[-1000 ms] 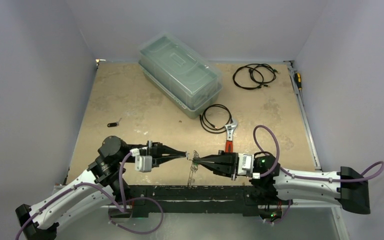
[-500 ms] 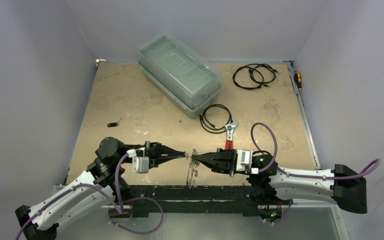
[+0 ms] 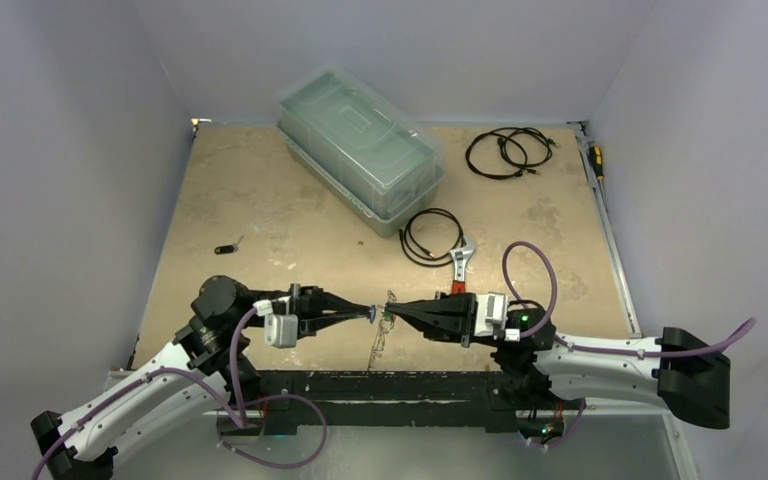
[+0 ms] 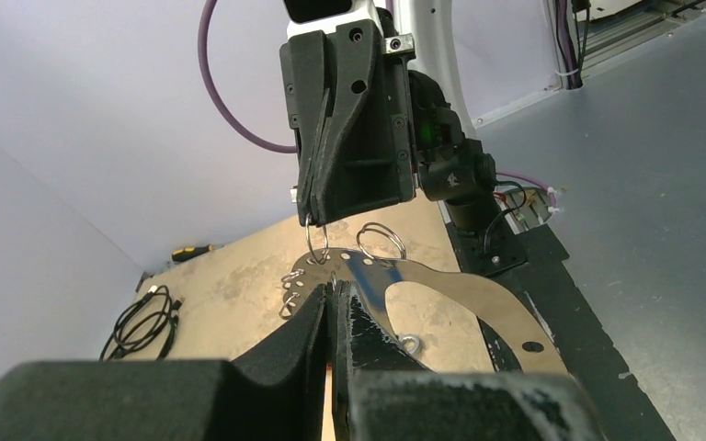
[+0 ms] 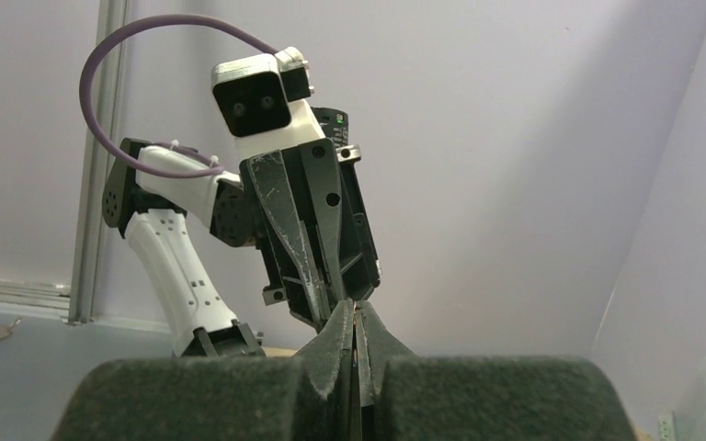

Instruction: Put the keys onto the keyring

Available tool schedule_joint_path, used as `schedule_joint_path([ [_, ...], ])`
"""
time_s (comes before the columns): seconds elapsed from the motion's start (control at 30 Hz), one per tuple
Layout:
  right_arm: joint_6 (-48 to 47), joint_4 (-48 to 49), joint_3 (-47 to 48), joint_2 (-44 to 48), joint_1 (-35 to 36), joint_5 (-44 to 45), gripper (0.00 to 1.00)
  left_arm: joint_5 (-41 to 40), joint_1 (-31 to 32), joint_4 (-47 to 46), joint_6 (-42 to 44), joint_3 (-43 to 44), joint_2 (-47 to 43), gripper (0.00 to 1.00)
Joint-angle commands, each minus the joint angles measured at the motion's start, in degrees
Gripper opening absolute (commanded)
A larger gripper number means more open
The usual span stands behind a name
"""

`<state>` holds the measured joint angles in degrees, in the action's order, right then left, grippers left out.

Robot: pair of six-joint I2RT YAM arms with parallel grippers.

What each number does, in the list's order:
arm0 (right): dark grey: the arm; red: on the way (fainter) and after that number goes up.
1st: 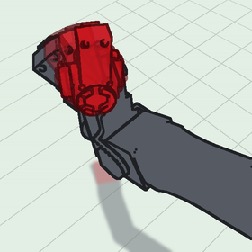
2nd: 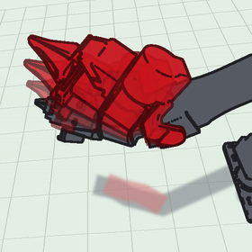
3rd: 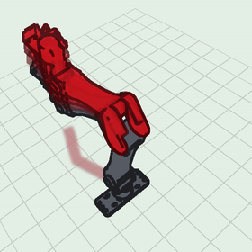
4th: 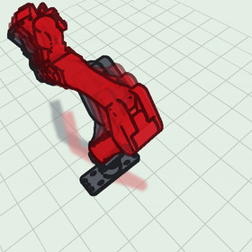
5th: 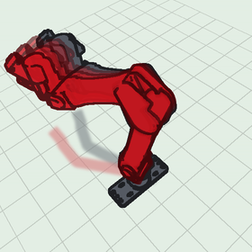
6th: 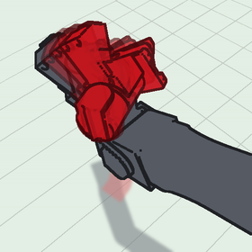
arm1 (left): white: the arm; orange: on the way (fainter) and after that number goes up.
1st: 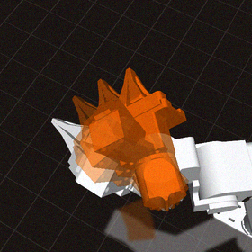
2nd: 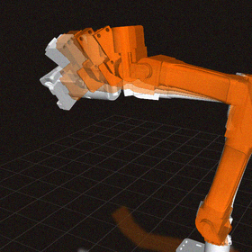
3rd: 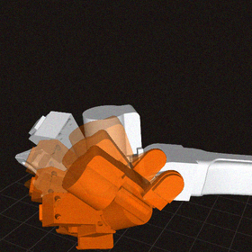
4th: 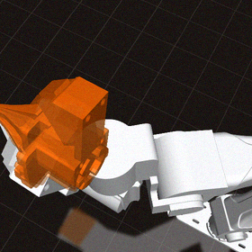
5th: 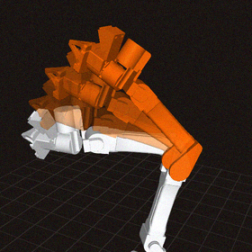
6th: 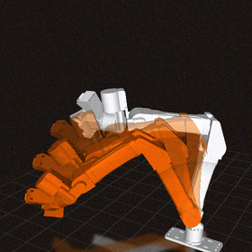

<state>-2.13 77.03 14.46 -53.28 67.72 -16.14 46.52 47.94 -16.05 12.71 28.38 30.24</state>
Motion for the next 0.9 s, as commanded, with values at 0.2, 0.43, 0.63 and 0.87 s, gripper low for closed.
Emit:
schedule_joint_path([
  [0.2,3.87,6.51,-0.06,0.15,-0.49,-3.72,0.0,-1.25,-0.52,-1.76,-0.07,-0.21,-0.78,0.0],
  [0.43,7.01,11.35,-0.93,-2.7,-0.49,-3.98,0.0,-1.41,-0.91,-3.04,-0.24,-0.8,-2.2,0.0],
  [0.63,7.95,15.3,0.12,-6.04,-0.49,-3.12,0.0,1.1,-0.85,-4.22,-0.79,-1.07,-2.21,0.0],
  [0.87,8.76,17.93,1.74,-8.23,-0.58,-4.09,0.0,1.38,-0.86,-4.25,-0.97,-1.23,-2.25,0.0],
])
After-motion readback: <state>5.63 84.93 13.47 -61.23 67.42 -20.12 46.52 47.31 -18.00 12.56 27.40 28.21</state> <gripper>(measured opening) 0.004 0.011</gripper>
